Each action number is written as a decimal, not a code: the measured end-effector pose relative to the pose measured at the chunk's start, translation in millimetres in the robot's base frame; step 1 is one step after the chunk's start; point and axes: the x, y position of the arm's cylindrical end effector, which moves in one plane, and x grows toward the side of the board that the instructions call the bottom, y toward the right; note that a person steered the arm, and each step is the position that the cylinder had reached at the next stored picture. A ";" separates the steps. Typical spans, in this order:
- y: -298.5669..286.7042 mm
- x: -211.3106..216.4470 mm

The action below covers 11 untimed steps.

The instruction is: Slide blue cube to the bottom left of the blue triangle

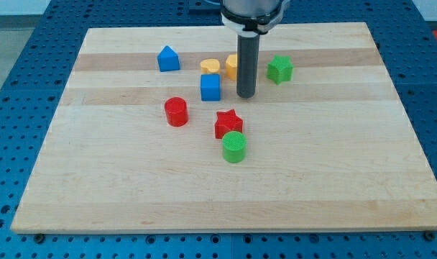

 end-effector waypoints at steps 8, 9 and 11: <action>-208.0 18.4; -177.2 0.4; -185.0 -14.1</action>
